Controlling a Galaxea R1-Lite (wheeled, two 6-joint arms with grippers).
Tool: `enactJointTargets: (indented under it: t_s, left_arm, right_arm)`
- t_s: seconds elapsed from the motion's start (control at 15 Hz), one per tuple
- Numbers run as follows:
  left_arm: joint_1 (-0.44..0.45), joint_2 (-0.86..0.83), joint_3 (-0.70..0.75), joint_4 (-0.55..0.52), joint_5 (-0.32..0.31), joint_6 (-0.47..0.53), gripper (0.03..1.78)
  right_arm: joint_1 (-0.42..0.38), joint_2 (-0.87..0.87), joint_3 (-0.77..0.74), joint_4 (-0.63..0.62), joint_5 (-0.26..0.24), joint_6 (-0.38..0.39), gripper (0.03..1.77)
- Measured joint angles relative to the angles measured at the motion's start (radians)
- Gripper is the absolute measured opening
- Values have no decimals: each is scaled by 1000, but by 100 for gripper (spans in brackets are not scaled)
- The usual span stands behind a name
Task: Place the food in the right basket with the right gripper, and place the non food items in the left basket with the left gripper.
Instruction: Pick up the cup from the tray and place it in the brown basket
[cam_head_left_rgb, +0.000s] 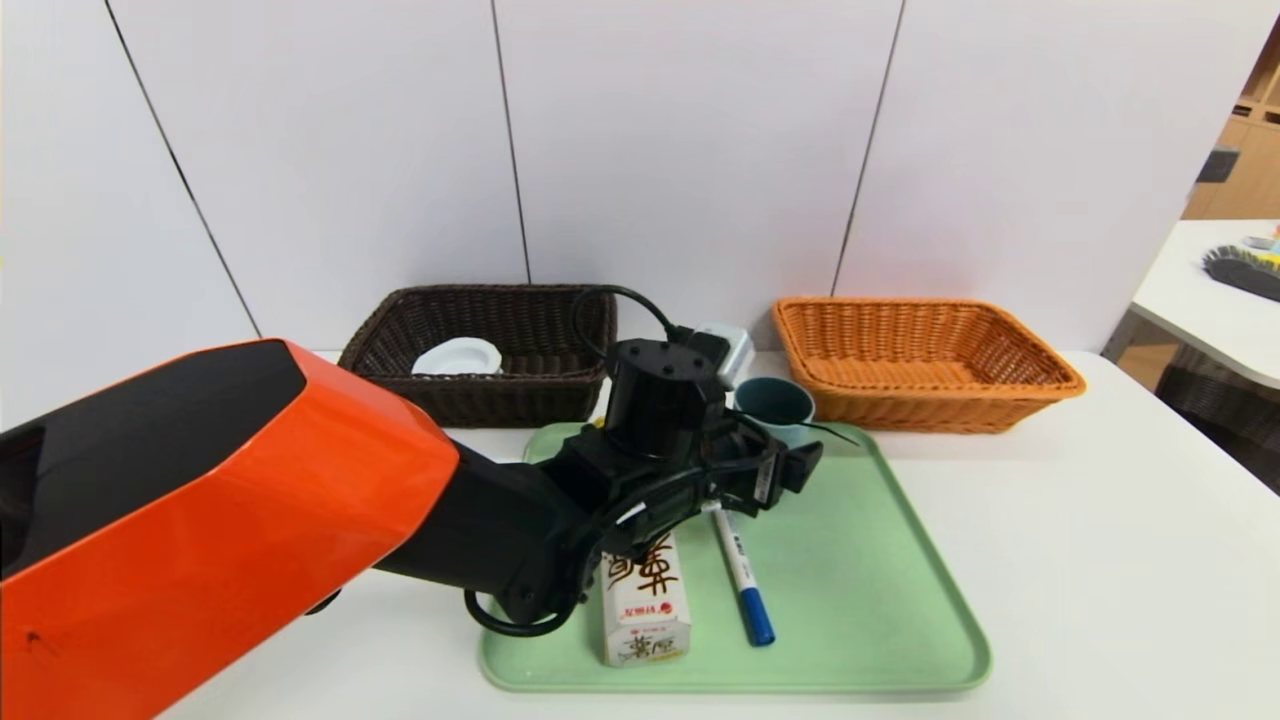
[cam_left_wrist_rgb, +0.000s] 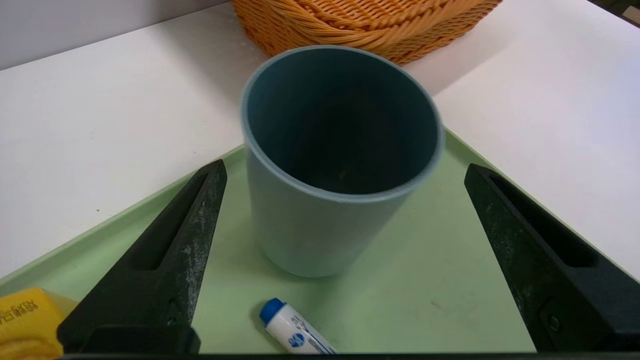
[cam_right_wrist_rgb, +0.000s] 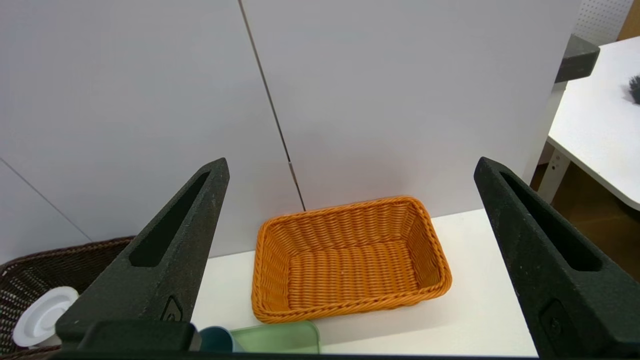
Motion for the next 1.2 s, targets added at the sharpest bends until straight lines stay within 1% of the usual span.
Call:
enactJointTargets:
  t_s: [0.53, 1.0, 1.2]
  left_arm:
    - [11, 90, -107, 3, -5, 0, 169]
    - [11, 129, -127, 3, -13, -1, 169]
    - [10, 143, -163, 7, -13, -2, 169]
  right_arm:
    - [-13, -10, 16, 1, -3, 2, 169]
    - [-29, -9, 37, -2, 1, 1, 169]
    - [-30, -12, 43, 2, -1, 1, 169]
